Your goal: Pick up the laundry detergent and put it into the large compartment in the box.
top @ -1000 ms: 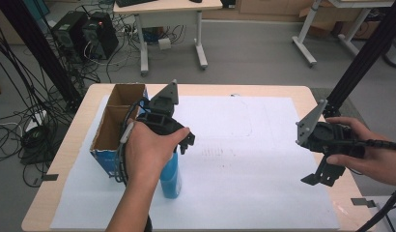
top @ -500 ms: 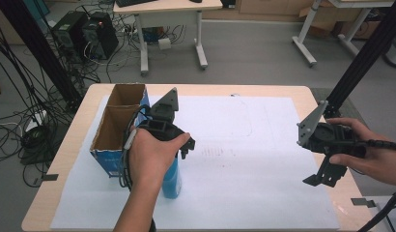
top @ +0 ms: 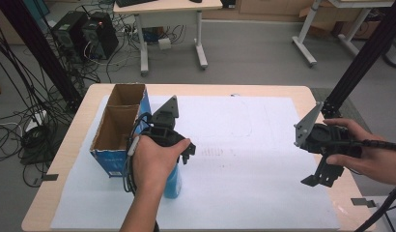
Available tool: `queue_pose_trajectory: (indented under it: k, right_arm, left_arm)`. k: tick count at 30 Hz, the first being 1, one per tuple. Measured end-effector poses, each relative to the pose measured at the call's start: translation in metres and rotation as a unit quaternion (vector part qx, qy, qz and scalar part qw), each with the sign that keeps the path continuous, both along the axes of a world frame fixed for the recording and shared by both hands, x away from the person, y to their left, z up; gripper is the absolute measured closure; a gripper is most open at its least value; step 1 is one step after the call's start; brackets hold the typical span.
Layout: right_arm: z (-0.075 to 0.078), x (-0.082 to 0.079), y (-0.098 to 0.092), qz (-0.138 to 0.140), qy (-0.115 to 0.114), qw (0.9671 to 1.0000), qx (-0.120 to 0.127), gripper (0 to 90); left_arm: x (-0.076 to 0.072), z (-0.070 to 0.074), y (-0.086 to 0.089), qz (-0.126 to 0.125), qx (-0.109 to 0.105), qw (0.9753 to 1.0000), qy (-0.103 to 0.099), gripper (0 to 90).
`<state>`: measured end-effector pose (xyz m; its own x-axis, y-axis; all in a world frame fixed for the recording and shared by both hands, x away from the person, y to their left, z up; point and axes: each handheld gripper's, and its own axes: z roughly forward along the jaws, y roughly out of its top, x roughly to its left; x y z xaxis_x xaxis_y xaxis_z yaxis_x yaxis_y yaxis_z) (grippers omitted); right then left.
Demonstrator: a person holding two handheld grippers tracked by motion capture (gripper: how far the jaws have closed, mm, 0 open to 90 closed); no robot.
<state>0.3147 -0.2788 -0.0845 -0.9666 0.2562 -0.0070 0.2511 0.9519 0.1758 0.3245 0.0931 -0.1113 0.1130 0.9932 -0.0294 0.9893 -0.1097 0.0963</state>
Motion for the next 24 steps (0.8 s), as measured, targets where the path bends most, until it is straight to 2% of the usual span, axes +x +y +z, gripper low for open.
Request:
queue_pose_trajectory:
  k: [12,24]
  right_arm:
    - [0.0,-0.001,0.0,0.001,0.001,1.0,0.0,4.6]
    - [0.0,-0.002,-0.001,0.003,-0.004,1.0,0.006,4.6]
  left_arm:
    - [0.001,-0.008,-0.004,0.001,0.007,1.0,0.003,8.4]
    - [0.002,-0.013,-0.001,0.006,0.008,1.0,0.001,16.5]
